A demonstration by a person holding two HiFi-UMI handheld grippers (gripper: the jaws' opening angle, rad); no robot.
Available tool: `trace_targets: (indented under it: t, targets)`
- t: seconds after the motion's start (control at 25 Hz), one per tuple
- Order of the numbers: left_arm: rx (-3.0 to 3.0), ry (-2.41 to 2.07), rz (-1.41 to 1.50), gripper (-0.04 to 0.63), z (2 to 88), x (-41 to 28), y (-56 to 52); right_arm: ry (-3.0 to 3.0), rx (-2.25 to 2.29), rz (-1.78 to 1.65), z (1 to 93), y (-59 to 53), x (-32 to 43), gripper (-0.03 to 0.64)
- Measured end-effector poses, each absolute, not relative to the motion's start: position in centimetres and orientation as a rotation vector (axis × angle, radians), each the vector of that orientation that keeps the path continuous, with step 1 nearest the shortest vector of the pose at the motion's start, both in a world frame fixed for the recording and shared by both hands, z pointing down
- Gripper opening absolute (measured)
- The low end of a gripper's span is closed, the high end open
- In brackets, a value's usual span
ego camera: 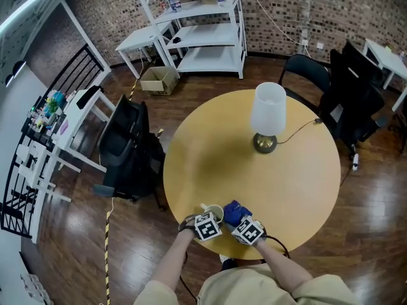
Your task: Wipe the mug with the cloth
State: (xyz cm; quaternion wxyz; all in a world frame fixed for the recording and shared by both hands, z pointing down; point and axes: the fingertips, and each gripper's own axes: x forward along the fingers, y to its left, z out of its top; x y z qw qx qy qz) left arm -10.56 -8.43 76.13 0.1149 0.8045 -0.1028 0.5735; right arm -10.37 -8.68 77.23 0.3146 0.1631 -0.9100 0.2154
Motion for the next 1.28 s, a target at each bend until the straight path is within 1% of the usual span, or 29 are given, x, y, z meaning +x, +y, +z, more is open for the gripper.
trace_targets:
  t: [0.16, 0.36, 0.44, 0.52, 0.64, 0.68, 0.76, 0.84, 0.88, 0.96, 1.04, 1.24, 1.28]
  targets:
    - [2.248, -0.383, 1.564, 0.041, 76.8, -11.2, -8.4, -2.410, 0.357, 0.559, 77.5, -7.4, -10.4, 0.058]
    - [2.173, -0.472, 1.424, 0.050, 76.7, -9.9, -8.6, -2.421, 0.386, 0.615, 77.5, -7.6, -10.0, 0.058]
    - [2.219, -0.471, 1.475, 0.152, 76.2, -10.3, -8.6, -2.419, 0.400, 0.609, 77.3, -8.1, -9.8, 0.058]
    - [2.306, -0.441, 1.586, 0.220, 75.1, -11.0, -8.6, -2.417, 0.428, 0.611, 77.2, -8.6, -9.8, 0.058]
    - [2.365, -0.404, 1.756, 0.220, 74.9, -12.6, -8.3, -2.410, 0.439, 0.592, 77.1, -8.8, -9.7, 0.058]
    - [2.369, -0.396, 1.802, 0.205, 75.2, -13.1, -8.2, -2.410, 0.438, 0.586, 77.1, -8.8, -9.7, 0.058]
    - [2.386, -0.380, 1.858, 0.124, 75.7, -13.6, -8.2, -2.408, 0.441, 0.585, 77.2, -8.9, -9.7, 0.058]
    - [2.396, -0.340, 1.862, 0.090, 75.9, -13.1, -7.9, -2.409, 0.432, 0.578, 77.2, -8.8, -9.9, 0.058]
    - [2.397, -0.320, 1.844, 0.063, 75.9, -12.6, -7.7, -2.412, 0.420, 0.569, 77.0, -8.6, -10.0, 0.058]
    - [2.374, -0.322, 1.759, 0.024, 75.8, -11.5, -7.4, -2.417, 0.387, 0.536, 76.7, -8.2, -10.4, 0.058]
    - [2.309, -0.363, 1.656, 0.038, 76.2, -11.5, -7.2, -2.420, 0.356, 0.509, 76.7, -7.7, -10.5, 0.058]
    - [2.250, -0.439, 1.431, 0.041, 76.4, -11.3, -6.7, -2.430, 0.311, 0.521, 77.0, -7.1, -10.3, 0.058]
    - [2.267, -0.439, 1.434, 0.102, 76.0, -11.2, -6.6, -2.430, 0.318, 0.526, 77.0, -7.2, -10.3, 0.058]
